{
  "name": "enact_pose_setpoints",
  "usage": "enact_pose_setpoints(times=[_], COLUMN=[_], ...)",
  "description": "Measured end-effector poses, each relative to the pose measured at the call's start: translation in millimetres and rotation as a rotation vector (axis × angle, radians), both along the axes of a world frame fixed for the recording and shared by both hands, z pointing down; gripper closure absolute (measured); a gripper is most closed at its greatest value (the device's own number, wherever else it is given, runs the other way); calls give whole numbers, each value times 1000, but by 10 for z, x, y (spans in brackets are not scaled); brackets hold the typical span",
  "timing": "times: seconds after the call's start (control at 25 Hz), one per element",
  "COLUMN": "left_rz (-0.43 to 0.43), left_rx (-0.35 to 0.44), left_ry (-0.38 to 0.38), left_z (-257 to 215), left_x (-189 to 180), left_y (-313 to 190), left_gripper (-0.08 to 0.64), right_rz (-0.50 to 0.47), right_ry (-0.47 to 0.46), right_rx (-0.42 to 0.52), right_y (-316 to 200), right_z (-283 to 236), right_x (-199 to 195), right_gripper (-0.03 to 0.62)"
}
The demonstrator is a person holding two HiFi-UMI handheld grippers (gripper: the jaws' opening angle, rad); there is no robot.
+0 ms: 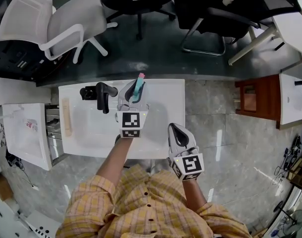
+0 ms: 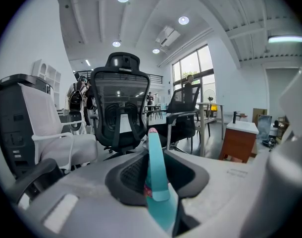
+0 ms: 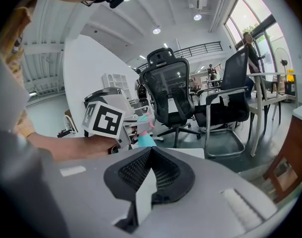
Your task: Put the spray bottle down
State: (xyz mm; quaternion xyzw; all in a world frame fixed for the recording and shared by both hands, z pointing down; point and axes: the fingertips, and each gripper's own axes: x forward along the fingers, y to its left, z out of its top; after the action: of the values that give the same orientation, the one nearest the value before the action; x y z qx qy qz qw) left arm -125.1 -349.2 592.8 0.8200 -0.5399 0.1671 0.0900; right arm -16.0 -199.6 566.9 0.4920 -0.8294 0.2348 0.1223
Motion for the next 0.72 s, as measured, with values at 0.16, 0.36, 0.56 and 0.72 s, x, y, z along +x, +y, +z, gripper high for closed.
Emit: enact_pose_setpoints(times=[0.16,0.36,0.56,0.72], left_rz=[2,-4,-2,-1], left_rx=[1,-11,-28,-39], left_ry=[-17,-28,-39,-57], left_z=[4,13,47,60], left_x=[-7,-43,-33,-24], left_y=[17,84,128,188], left_gripper=[454,453,445,400], right_rz=[-6,-12,-18,-20], right_ry=[-3,-8,-10,-13], right_rx=[5,16,21,24], right_y=[5,28,54,93], right_z=[-23,-84,-113,-145], right_x=[-17,-16,-5,9], right_gripper=[591,591,591,591])
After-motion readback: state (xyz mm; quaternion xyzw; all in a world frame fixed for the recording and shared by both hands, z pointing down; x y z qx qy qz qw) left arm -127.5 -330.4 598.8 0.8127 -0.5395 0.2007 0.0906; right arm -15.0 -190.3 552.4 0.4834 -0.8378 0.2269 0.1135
